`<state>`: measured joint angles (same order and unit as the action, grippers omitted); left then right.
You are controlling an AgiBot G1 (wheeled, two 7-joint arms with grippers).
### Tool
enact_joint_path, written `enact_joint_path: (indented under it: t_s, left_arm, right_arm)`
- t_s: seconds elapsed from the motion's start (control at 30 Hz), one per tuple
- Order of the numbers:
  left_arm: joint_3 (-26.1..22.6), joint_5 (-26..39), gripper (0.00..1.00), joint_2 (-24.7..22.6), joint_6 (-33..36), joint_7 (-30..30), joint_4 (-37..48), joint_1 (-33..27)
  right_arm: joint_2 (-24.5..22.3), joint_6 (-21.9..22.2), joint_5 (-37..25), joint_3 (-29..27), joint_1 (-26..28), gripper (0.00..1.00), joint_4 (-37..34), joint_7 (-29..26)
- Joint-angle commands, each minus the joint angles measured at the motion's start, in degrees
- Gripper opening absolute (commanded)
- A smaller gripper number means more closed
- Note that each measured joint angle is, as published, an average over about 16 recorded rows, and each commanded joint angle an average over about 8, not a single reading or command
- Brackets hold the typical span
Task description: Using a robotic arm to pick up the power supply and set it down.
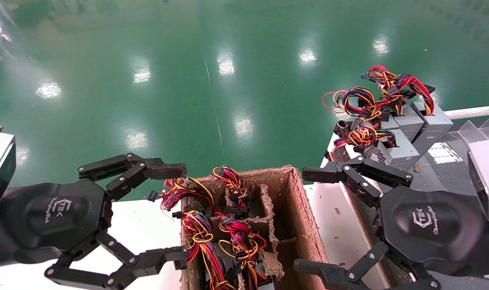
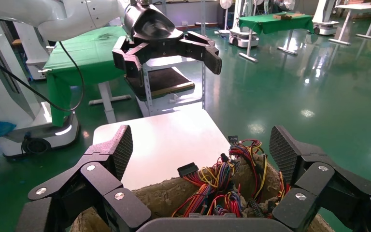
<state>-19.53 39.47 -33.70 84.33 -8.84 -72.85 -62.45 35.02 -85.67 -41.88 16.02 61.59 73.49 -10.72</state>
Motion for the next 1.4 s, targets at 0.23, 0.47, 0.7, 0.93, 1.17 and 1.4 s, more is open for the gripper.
enact_joint_path:
  t_s: [0.23,0.47,0.7,0.93,1.17,1.4]
  left_arm:
    - [0.0,0.0,0.0,0.0,0.0,0.0,0.0,0.0]
    - [0.0,0.0,0.0,0.0,0.0,0.0,0.0,0.0]
    - [0.0,0.0,0.0,0.0,0.0,0.0,0.0,0.0]
    - [0.0,0.0,0.0,0.0,0.0,0.0,0.0,0.0]
    - [0.0,0.0,0.0,0.0,0.0,0.0,0.0,0.0]
    - [0.0,0.0,0.39,0.0,0.0,0.0,0.0,0.0]
  right_arm:
    - [0.0,0.0,0.0,0.0,0.0,1.0,0.0,0.0]
    - [0.0,0.0,0.0,0.0,0.0,1.0,0.0,0.0]
    - [0.0,0.0,0.0,0.0,0.0,1.0,0.0,0.0]
    - [0.0,0.0,0.0,0.0,0.0,1.0,0.0,0.0]
    - [0.0,0.0,0.0,0.0,0.0,1.0,0.0,0.0]
    - [0.0,0.0,0.0,0.0,0.0,1.0,0.0,0.0]
